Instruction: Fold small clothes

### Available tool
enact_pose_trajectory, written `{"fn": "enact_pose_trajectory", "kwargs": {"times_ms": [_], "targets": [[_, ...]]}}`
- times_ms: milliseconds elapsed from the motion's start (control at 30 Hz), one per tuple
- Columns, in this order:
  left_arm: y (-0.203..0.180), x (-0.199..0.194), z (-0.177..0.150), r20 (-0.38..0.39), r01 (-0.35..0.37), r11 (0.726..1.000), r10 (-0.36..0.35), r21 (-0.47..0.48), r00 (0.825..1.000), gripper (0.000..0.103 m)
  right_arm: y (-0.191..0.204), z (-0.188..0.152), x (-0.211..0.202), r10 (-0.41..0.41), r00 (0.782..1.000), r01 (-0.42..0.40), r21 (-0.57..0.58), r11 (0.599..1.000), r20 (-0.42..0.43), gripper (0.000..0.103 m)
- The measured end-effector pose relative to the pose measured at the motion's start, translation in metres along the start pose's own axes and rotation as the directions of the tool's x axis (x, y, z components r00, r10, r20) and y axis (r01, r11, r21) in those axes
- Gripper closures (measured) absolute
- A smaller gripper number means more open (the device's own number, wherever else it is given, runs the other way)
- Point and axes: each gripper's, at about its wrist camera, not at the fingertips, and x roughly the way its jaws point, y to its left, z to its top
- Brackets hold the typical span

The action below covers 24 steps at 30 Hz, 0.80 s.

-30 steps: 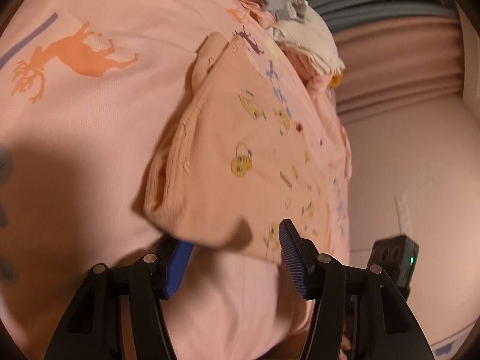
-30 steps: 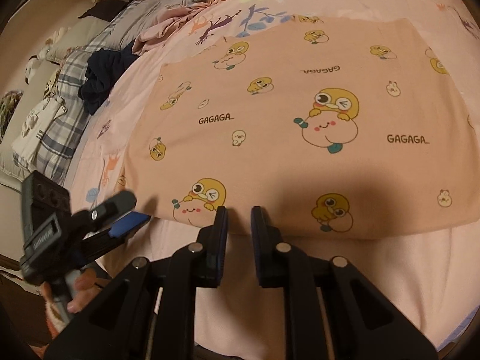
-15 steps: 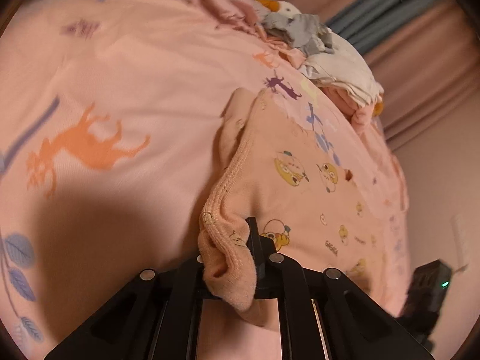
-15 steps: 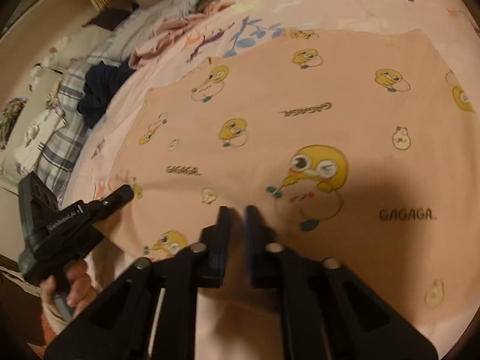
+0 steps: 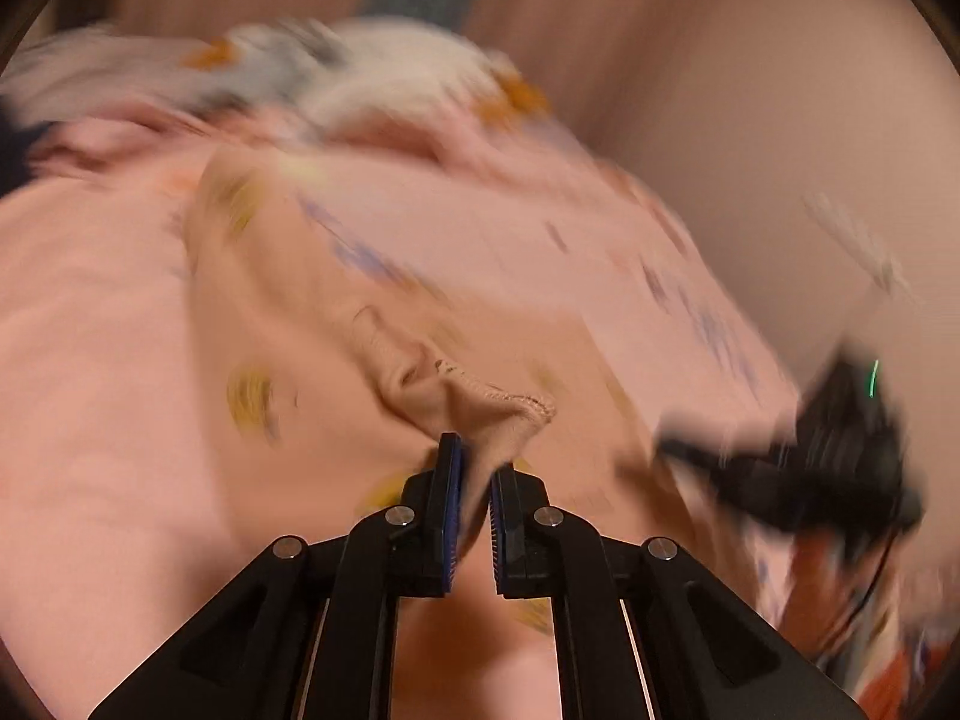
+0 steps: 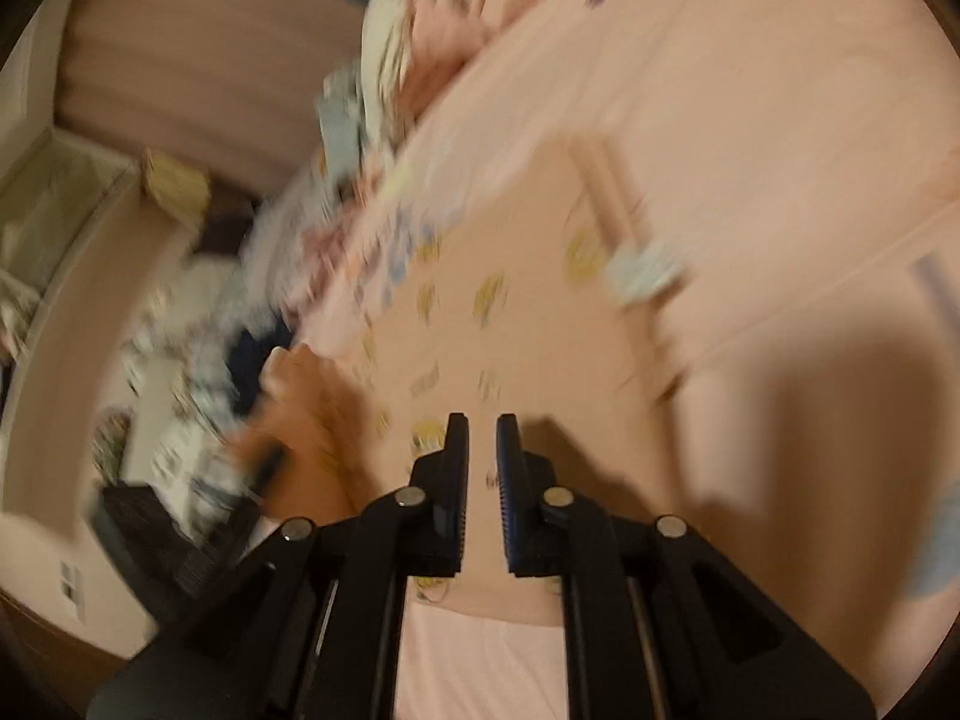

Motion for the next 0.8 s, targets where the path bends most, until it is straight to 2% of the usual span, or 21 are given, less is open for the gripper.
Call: {"fn": "enact_pose_trajectory", "kwargs": {"times_ms": [33,100,167,233,267,300,367,400,467,533,633,733,800], "targets": [[-0.009,0.011,-0.008,-0.035,-0.008,0.999,0.009,0.04,0.999,0.097,-0.005,0.005,-0.012,0.033,0.999,-0.034,0.029,0.999,0.024,0.09],[-0.026,0.028,-0.026,-0.089,-0.029,0.992,0.04,0.124,0.995,0.097,-0.008,0.008,-0.024,0.039,0.998,-0.04,0.032,0.999,0.05,0.08],[-0.031,0.022,-0.029,-0.064,-0.04,0.988,0.049,0.146,0.997,0.097,-0.012,0.008,-0.031,0.003,0.998,-0.006,0.04,0.999,0.067,0.069],[-0.028,0.011,-0.025,-0.103,0.021,0.994,-0.009,0.111,0.995,0.097,-0.018,0.009,-0.027,0.01,0.999,-0.014,0.067,0.998,0.05,0.06],[-0.025,0.006,-0.023,-0.13,0.039,0.996,-0.028,0.082,0.991,0.09,-0.019,0.007,-0.019,0.039,0.999,-0.04,0.088,0.995,0.016,0.057],[-0.023,0.003,-0.021,-0.141,0.037,0.998,-0.029,0.059,0.99,0.075,-0.023,0.008,-0.017,0.052,0.999,-0.052,0.101,0.994,-0.004,0.056],[-0.015,-0.016,-0.02,-0.104,-0.039,0.999,0.041,0.021,0.994,0.055,-0.022,0.008,-0.011,0.073,0.996,-0.068,0.105,0.992,-0.043,0.056],[-0.011,-0.026,-0.024,-0.078,-0.07,0.998,0.069,-0.002,0.995,0.054,-0.016,0.007,-0.007,0.075,0.996,-0.07,0.084,0.994,-0.053,0.055],[-0.005,-0.038,-0.029,-0.067,-0.079,0.996,0.076,-0.037,0.995,0.054,0.001,0.006,-0.002,0.054,0.996,-0.052,0.019,0.998,-0.076,0.051],[0.005,-0.043,-0.034,-0.106,-0.041,0.995,0.032,-0.088,0.994,0.054,0.019,0.005,0.007,0.035,0.994,-0.042,-0.069,0.997,-0.101,0.045],[0.017,-0.043,-0.043,-0.173,-0.005,0.985,-0.025,-0.175,0.985,0.054,0.048,0.005,0.03,0.035,0.98,-0.071,-0.185,0.98,-0.194,0.04],[0.021,-0.04,-0.056,-0.226,-0.01,0.98,-0.035,-0.197,0.974,0.054,0.059,0.013,0.062,0.013,0.963,-0.075,-0.22,0.973,-0.27,0.038],[0.024,-0.042,-0.06,-0.222,-0.015,0.981,-0.029,-0.195,0.975,0.054,0.061,0.022,0.087,-0.048,0.949,-0.03,-0.24,0.97,-0.311,0.038]]}}
